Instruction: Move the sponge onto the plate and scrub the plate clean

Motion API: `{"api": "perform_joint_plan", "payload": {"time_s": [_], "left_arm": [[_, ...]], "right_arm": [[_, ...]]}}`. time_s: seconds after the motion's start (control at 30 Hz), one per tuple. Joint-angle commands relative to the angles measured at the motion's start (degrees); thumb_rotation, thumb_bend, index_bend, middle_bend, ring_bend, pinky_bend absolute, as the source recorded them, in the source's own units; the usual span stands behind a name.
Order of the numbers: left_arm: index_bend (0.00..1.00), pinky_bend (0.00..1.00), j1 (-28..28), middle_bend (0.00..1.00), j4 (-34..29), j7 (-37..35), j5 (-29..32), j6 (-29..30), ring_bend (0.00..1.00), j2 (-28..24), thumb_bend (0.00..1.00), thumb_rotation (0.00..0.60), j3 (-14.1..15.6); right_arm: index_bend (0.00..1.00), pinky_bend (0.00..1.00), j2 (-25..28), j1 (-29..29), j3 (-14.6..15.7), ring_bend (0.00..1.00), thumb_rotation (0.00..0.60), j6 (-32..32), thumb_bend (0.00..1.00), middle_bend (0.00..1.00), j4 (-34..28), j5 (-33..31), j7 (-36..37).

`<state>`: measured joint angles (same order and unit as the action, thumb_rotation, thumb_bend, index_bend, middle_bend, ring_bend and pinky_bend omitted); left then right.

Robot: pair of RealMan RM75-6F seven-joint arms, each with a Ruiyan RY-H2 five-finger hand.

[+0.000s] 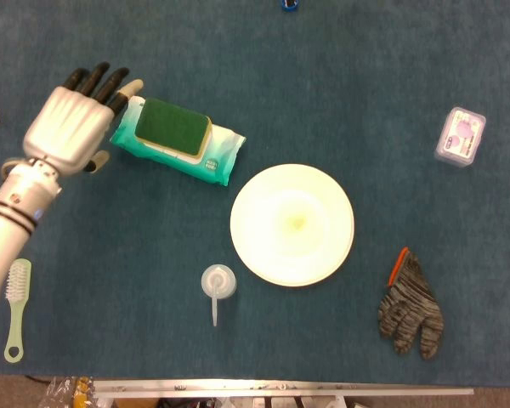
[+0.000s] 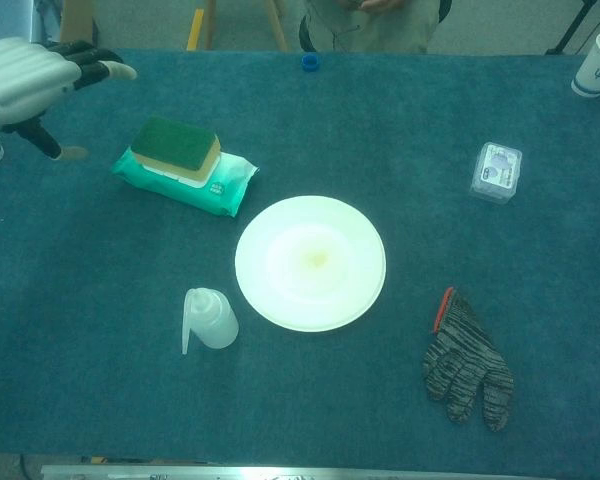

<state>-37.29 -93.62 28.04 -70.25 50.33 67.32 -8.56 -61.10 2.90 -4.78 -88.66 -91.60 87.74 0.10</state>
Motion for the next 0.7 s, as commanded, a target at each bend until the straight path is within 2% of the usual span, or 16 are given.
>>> {"api": "perform_joint_plan", "payload": {"time_s": [0.03, 0.5, 0.7], "left_arm": [[0.08, 0.12, -3.73, 0.04, 3.42, 4.64, 5.83, -3.74, 0.01, 3.27, 0.21, 0.600, -0.25], [0.08, 0.12, -9.00, 0.04, 6.52, 8.98, 17.53, -6.38, 0.01, 6.97, 0.21, 0.600, 1.55], [0.15, 0.12, -10.58, 0.07, 7.28, 8.61, 20.07, -5.69, 0.02, 8.70, 0.21, 0.600, 1.82]], "right_arm": [[0.19, 0.28, -0.10, 0.08, -0.09, 0.16, 0.600, 0.20, 0.07, 0.27, 0.33, -0.27, 0.25], [0.19, 0.28, -0.44, 0.19, -0.35, 0.16, 0.600, 0.53, 0.07, 0.27, 1.78, -1.05, 1.43], [0.19, 0.28, -0.49, 0.11, -0.47, 0.16, 0.600, 0.46, 0.07, 0.27, 2.42, -1.36, 2.01]]}}
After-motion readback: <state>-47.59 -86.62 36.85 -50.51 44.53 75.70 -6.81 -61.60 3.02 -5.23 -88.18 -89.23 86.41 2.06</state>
